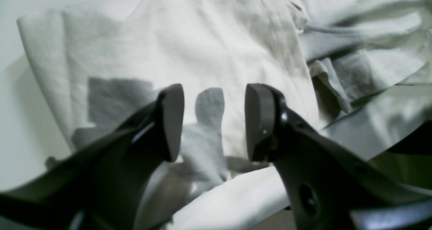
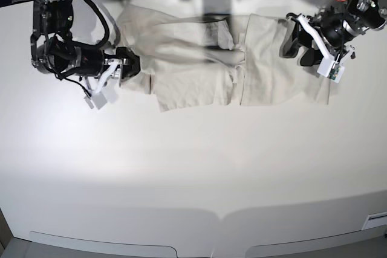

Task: Fold the T-shirt properly
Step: 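Release the left gripper and grasp the opposite side edge with the right gripper, then fold the held side over the shirt toward the left gripper with the right gripper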

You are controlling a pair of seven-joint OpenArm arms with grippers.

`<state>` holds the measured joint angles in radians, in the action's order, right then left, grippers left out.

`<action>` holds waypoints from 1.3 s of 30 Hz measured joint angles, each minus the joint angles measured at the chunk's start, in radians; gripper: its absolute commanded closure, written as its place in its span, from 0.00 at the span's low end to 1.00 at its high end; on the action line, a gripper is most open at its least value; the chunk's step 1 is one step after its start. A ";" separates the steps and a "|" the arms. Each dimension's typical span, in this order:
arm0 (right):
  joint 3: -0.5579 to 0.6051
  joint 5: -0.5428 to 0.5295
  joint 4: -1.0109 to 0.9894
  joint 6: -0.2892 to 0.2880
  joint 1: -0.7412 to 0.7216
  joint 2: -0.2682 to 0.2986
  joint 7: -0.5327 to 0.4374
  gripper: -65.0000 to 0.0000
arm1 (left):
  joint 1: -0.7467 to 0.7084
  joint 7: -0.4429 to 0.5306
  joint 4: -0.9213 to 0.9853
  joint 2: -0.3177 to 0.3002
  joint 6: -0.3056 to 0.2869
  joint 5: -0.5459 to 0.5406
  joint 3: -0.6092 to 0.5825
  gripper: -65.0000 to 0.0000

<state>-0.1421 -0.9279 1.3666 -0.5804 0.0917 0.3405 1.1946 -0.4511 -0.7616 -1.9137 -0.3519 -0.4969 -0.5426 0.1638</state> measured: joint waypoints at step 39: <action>-0.270 0.086 0.114 -0.087 -0.056 0.067 -0.026 1.00 | -0.019 0.046 0.000 -0.033 0.000 -0.019 0.000 0.55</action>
<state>-0.4122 -0.8417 1.4811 -0.6670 0.0357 0.4076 1.1687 -0.4702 -0.7158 -1.9141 -0.3851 -0.4965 -0.5617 0.1638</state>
